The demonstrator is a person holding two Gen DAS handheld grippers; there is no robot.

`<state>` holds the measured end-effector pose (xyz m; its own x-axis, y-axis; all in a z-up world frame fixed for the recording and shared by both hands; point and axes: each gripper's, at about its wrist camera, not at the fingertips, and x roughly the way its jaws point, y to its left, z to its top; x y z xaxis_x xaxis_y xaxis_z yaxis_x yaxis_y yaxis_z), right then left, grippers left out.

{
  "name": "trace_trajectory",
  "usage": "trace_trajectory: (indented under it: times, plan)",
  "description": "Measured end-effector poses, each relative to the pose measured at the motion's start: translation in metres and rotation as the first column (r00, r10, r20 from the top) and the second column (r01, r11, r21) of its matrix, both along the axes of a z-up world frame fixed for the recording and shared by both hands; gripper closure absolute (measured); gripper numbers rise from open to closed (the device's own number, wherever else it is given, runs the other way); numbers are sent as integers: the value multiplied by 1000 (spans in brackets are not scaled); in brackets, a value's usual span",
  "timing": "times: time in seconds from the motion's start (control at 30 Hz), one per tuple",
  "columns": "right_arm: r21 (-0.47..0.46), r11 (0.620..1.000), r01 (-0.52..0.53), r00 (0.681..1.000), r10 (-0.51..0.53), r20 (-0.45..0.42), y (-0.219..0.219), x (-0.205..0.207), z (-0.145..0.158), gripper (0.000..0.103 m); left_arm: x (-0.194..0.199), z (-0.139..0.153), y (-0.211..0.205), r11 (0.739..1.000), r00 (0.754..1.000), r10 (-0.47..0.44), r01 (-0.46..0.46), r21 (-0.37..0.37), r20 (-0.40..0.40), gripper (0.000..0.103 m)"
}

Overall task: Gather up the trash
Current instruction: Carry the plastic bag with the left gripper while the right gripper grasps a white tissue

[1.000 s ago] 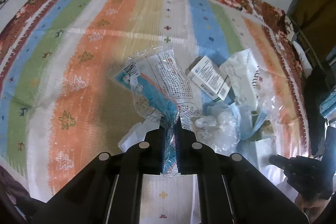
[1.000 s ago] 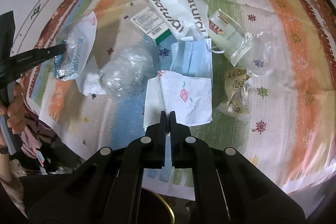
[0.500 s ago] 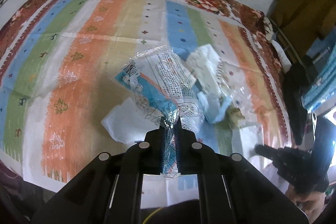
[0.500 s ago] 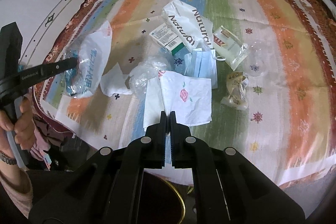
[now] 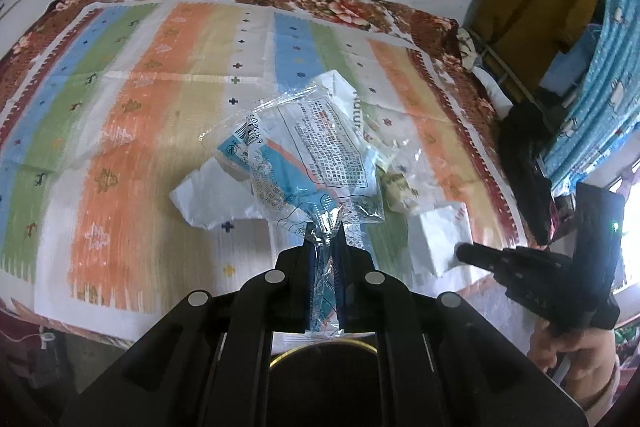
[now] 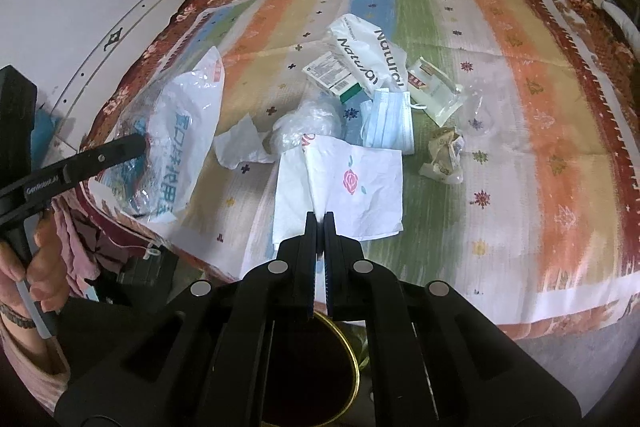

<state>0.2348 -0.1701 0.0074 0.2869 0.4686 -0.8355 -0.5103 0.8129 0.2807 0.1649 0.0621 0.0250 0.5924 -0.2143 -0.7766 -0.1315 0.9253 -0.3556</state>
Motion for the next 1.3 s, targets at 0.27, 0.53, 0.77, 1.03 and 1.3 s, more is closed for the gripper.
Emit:
trace_trajectory:
  times: [0.27,0.53,0.77,1.03,1.3]
  plan:
    - [26,999,-20,1000,19,11,-9,-35,0,100,-35,5,-11,1000,999,-20,21,-22,45,96]
    - [46,999,-30,999,29,12,-19,-66,-4,100,-67,-1,-30,998,996,-64,63,13,65,96]
    - [73,996,-49,999,48,15,-25,-91,-8,100,-96,-12,-43,997,995,-77,76,19,63,96]
    - [100,994,-47,999,48,-5,-35,-125,-21,100,-128,-28,-49,999,997,-38,39,-18,64,96]
    - [110,994,-28,998,34,-52,-38,-156,-46,100,-154,-58,-71,996,997,-76,76,44,-3,96]
